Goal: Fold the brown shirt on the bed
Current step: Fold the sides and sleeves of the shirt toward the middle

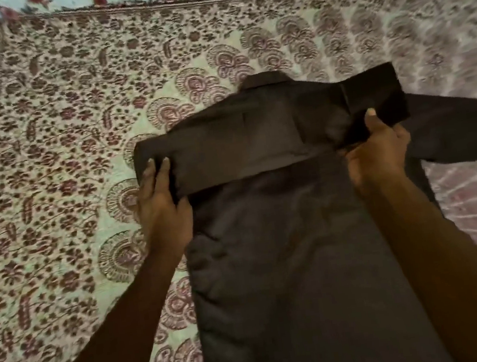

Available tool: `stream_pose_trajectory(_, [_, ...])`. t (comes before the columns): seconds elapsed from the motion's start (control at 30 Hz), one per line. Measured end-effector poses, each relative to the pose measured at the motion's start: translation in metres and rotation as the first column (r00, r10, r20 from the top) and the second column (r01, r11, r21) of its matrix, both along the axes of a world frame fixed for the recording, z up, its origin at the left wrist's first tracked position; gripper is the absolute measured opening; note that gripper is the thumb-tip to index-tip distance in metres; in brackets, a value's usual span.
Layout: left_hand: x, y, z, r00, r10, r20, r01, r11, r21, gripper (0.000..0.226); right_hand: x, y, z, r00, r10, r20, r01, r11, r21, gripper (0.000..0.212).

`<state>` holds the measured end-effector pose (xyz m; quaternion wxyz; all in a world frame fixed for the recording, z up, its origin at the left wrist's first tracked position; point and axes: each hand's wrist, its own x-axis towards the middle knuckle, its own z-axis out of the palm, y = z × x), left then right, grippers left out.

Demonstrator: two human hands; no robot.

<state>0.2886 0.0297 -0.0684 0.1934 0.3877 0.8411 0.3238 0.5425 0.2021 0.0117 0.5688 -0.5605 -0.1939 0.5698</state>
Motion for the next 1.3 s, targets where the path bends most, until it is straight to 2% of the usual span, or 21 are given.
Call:
stream_pose_trajectory(0.1, [0.048, 0.034, 0.003, 0.996, -0.082, -0.029, 0.081, 0.996, -0.043, 0.08, 0.049, 0.034, -0.01, 0.993, -0.116, 0.035, 0.117, 0.993, -0.028, 0.034])
stream_pose_trajectory(0.17, [0.079, 0.055, 0.004, 0.989, -0.136, -0.064, 0.13, 0.987, -0.097, 0.083, 0.077, 0.052, -0.016, 0.987, -0.15, 0.061, 0.151, 0.988, -0.026, 0.036])
stream_pose_trajectory(0.27, [0.115, 0.078, -0.002, 0.974, -0.192, -0.123, 0.17, 0.971, -0.165, 0.083, 0.112, 0.071, -0.019, 0.98, -0.142, 0.138, 0.151, 0.987, -0.055, 0.038])
stream_pose_trajectory(0.33, [0.132, 0.088, -0.008, 0.965, -0.213, -0.153, 0.179, 0.962, -0.208, 0.082, 0.138, 0.084, -0.028, 0.979, -0.109, 0.174, 0.133, 0.982, -0.131, 0.04])
stream_pose_trajectory(0.47, [0.151, 0.097, -0.021, 0.951, -0.26, -0.168, 0.2, 0.93, -0.308, 0.081, 0.184, 0.103, -0.057, 0.989, -0.07, 0.132, 0.103, 0.96, -0.26, 0.05])
stream_pose_trajectory(0.57, [0.159, 0.102, -0.025, 0.93, -0.299, -0.213, 0.22, 0.919, -0.328, 0.085, 0.203, 0.116, -0.064, 0.988, -0.101, 0.115, 0.125, 0.966, -0.228, 0.053])
stream_pose_trajectory(0.7, [0.165, 0.107, -0.033, 0.891, -0.367, -0.266, 0.26, 0.895, -0.362, 0.089, 0.208, 0.125, -0.062, 0.989, -0.089, 0.122, 0.117, 0.963, -0.241, 0.04])
stream_pose_trajectory(0.8, [0.167, 0.106, -0.042, 0.879, -0.386, -0.281, 0.265, 0.884, -0.386, 0.091, 0.213, 0.137, -0.068, 0.987, -0.079, 0.141, 0.114, 0.959, -0.259, 0.04])
stream_pose_trajectory(0.87, [0.166, 0.106, -0.047, 0.874, -0.391, -0.289, 0.265, 0.881, -0.392, 0.092, 0.215, 0.139, -0.069, 0.965, -0.051, 0.259, 0.124, 0.953, -0.276, 0.028])
stream_pose_trajectory(0.93, [0.164, 0.105, -0.05, 0.864, -0.398, -0.307, 0.265, 0.88, -0.395, 0.092, 0.213, 0.134, -0.068, 0.845, 0.076, 0.529, 0.114, 0.941, -0.318, 0.017])
stream_pose_trajectory(1.0, [0.163, 0.106, -0.051, 0.854, -0.418, -0.312, 0.279, 0.871, -0.404, 0.091, 0.211, 0.125, -0.073, 0.6, 0.136, 0.788, 0.117, 0.96, -0.254, 0.044])
stream_pose_trajectory(1.07, [0.163, 0.109, -0.05, 0.844, -0.444, -0.303, 0.31, 0.862, -0.401, 0.09, 0.203, 0.111, -0.077, 0.343, 0.114, 0.932, -0.016, 0.993, -0.115, 0.06])
stream_pose_trajectory(1.13, [0.167, 0.113, -0.047, 0.827, -0.479, -0.294, 0.357, 0.851, -0.384, 0.089, 0.193, 0.099, -0.088, 0.117, 0.095, 0.989, -0.263, 0.963, -0.061, 0.059])
stream_pose_trajectory(1.17, [0.17, 0.116, -0.047, 0.818, -0.498, -0.288, 0.383, 0.845, -0.372, 0.087, 0.187, 0.096, -0.096, 0.045, 0.106, 0.993, -0.415, 0.907, -0.078, 0.057])
stream_pose_trajectory(1.23, [0.177, 0.122, -0.045, 0.81, -0.516, -0.277, 0.417, 0.84, -0.347, 0.082, 0.178, 0.093, -0.11, -0.062, 0.231, 0.971, -0.654, 0.726, -0.215, 0.061])
stream_pose_trajectory(1.3, [0.182, 0.127, -0.046, 0.804, -0.528, -0.274, 0.43, 0.834, -0.345, 0.081, 0.174, 0.093, -0.121, -0.227, 0.356, 0.907, -0.689, 0.6, -0.408, 0.07])
